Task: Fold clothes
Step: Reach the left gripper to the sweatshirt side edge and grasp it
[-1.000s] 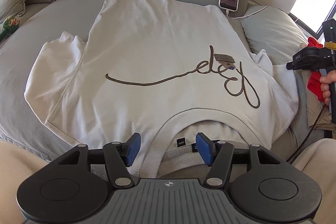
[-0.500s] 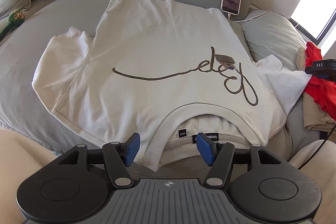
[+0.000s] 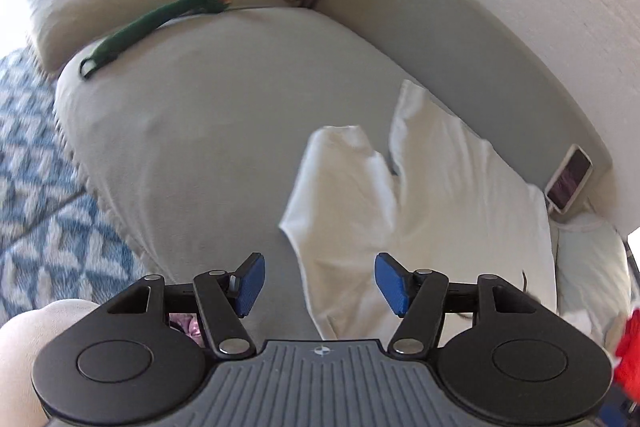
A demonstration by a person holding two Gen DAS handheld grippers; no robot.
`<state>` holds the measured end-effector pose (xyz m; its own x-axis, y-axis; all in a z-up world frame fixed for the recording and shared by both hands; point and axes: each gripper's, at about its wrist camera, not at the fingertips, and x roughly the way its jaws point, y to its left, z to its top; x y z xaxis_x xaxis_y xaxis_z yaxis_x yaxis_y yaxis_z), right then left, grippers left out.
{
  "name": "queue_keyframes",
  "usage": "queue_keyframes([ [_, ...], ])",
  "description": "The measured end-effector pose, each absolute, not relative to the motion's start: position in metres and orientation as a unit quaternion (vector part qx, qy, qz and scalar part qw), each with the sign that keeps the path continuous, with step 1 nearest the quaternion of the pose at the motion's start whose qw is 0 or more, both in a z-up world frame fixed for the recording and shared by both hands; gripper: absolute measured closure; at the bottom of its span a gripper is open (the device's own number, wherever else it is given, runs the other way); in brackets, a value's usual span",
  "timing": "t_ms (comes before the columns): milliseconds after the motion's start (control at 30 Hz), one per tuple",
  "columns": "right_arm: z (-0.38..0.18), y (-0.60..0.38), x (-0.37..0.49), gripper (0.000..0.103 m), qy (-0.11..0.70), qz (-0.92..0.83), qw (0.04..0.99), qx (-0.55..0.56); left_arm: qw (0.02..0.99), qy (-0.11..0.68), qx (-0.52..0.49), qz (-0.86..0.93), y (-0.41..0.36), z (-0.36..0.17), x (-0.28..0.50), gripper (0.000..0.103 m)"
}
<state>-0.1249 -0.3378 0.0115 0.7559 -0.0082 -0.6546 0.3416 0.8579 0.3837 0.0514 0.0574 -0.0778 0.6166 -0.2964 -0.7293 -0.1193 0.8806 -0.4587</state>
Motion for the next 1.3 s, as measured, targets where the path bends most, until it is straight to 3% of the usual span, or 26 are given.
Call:
queue_keyframes([
  [133, -0.002, -0.307, -0.113, 0.021, 0.364, -0.068, 0.9, 0.229, 0.78, 0.458, -0.421, -0.064, 0.096, -0.118, 0.068, 0.053],
  [367, 0.001, -0.289, -0.1, 0.021, 0.37, -0.049, 0.904, 0.211, 0.756, 0.39, -0.512, -0.118, 0.097, -0.135, 0.08, 0.058],
  [500, -0.004, -0.283, -0.097, 0.021, 0.383, -0.047, 0.9, 0.205, 0.727, 0.424, -0.526, -0.123, 0.08, -0.146, 0.096, 0.058],
  [700, -0.011, -0.278, -0.096, 0.021, 0.398, -0.047, 0.894, 0.201, 0.689, 0.398, -0.597, -0.102, 0.079, -0.158, 0.099, 0.058],
  [1000, -0.017, -0.277, -0.095, 0.021, 0.408, -0.047, 0.889, 0.203, 0.741, 0.413, -0.52, -0.098, 0.068, -0.14, 0.085, 0.052],
  [1300, -0.023, -0.267, -0.088, 0.021, 0.421, -0.032, 0.886, 0.194, 0.754, 0.412, -0.498, -0.116, 0.063, -0.148, 0.133, 0.059],
])
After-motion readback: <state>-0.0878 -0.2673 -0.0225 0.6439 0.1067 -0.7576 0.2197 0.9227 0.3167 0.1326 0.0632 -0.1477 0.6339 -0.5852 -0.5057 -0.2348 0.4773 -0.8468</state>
